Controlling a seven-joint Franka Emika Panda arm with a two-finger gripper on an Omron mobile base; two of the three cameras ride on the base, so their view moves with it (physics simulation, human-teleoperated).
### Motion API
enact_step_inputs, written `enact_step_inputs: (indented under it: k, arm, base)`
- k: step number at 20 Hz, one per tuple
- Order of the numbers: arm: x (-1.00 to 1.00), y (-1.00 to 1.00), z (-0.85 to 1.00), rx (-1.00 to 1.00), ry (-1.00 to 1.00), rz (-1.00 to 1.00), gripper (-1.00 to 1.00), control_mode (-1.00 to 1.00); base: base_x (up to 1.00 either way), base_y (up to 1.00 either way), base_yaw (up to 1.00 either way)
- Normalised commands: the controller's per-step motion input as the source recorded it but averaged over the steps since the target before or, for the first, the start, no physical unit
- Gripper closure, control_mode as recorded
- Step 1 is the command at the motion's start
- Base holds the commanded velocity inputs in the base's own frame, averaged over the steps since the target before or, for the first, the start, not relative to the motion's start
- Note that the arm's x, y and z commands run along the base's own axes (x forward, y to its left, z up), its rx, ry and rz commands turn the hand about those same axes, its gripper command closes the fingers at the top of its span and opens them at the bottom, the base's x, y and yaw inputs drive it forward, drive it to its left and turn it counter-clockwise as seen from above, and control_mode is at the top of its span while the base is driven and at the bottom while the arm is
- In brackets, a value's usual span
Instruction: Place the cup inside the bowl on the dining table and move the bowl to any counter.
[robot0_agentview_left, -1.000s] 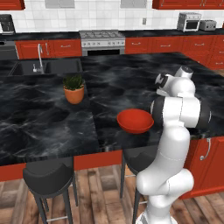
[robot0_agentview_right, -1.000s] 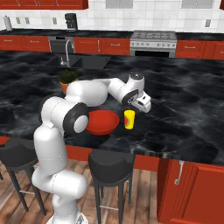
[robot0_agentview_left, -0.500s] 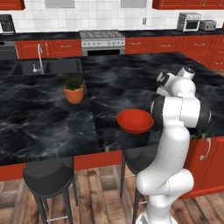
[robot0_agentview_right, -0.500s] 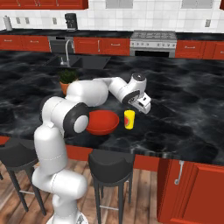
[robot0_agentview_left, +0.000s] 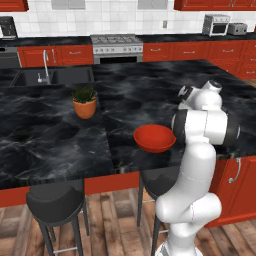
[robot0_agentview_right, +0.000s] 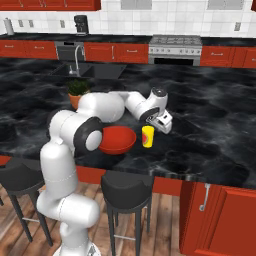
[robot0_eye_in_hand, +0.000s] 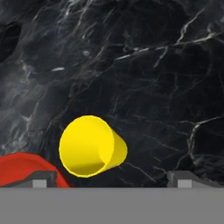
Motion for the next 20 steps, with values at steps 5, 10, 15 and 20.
enact_step_inputs:
  k: [5, 10, 15, 20]
  arm:
    - [0.00, 0.08, -0.23, 0.00, 0.00, 0.00, -1.00, -1.00]
    - [0.00, 0.01, -0.05, 0.00, 0.00, 0.00, -1.00, -1.00]
    - [0.02, 0.00, -0.07, 0.00, 0.00, 0.00, -1.00, -1.00]
    - [0.18, 0.00, 0.00, 0.00, 0.00, 0.00, -1.00, -1.00]
  base:
    - [0.00, 0.00, 0.00]
    - [0.00, 0.00, 0.00]
    - [0.00, 0.00, 0.00]
    - [0.00, 0.00, 0.00]
